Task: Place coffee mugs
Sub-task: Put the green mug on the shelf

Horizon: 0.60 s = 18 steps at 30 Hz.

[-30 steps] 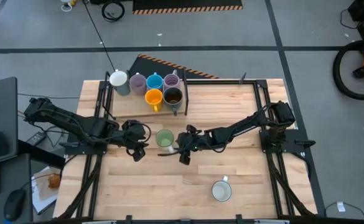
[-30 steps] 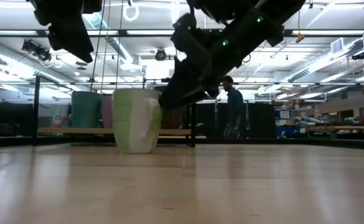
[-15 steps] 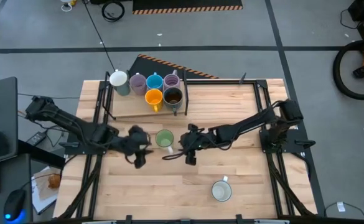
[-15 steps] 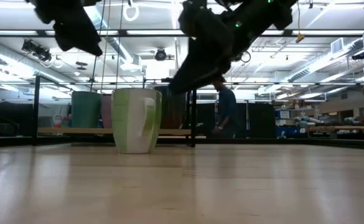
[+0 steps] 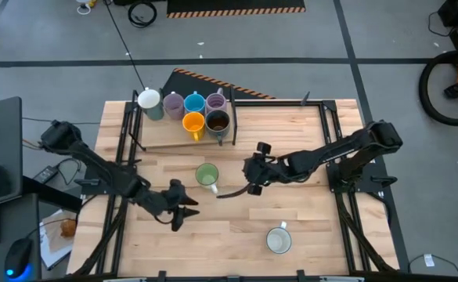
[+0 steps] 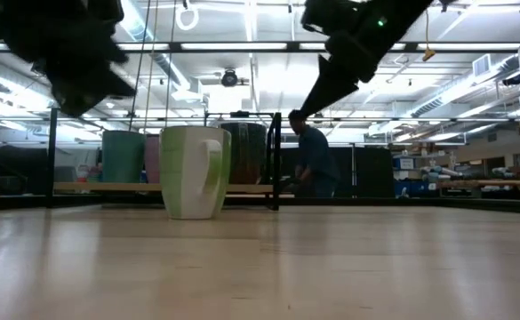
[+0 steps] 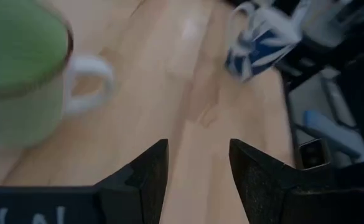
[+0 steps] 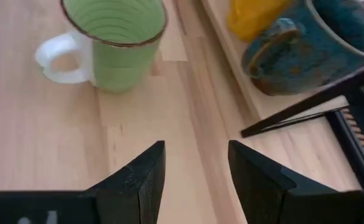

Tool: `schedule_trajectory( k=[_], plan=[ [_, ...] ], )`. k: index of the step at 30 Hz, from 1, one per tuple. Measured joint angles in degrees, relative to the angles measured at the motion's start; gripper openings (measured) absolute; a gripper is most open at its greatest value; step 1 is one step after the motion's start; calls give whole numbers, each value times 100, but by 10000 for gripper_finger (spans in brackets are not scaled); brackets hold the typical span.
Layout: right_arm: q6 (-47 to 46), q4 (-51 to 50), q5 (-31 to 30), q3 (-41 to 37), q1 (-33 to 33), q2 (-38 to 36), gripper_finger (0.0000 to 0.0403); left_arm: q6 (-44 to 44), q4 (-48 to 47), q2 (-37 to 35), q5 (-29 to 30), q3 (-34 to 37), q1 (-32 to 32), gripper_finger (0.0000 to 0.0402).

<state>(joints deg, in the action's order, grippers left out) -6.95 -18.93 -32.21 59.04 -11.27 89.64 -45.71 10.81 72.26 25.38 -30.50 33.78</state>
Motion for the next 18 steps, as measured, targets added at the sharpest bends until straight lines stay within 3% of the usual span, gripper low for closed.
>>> schedule_trajectory(
  k=[10,18],
  plan=[
    [399,1254,53,-1224,245,-974,181,32,-45,1626,1308,-1093,490,176],
    [827,1693,81,-1661,199,-1400,181,-61,-171,2945,3053,-1961,793,176]
  ],
)
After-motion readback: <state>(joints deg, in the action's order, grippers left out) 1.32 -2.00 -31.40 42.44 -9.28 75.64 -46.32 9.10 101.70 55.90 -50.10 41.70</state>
